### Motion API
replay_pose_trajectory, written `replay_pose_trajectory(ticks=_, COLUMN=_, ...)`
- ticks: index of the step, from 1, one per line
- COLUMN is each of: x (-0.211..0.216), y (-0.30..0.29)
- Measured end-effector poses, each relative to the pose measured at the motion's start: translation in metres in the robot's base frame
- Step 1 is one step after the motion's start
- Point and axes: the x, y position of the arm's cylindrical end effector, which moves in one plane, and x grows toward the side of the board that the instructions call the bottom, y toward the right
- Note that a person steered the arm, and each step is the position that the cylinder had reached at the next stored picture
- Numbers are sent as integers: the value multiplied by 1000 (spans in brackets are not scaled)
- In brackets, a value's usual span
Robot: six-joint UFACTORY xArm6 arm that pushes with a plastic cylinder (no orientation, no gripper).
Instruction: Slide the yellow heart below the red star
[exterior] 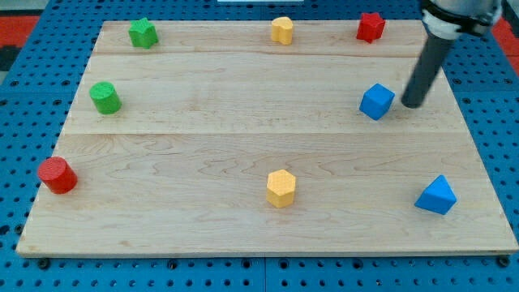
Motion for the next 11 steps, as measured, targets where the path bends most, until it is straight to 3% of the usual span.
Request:
replay_pose_trajectory(ticks=1, x=-2, y=-127)
replay_pose_trajectory(ticks=4, x=-172, y=-228)
replay_pose_trajectory(ticks=5, x=-188, y=-155)
replay_pose_trajectory(ticks=7, x=-132, y=-35)
replay_pose_trajectory(ticks=8, x=-178, y=-71)
replay_pose_trajectory(ticks=9, x=-191, y=-97)
replay_pose_trajectory(ticks=11, x=-149, y=-122)
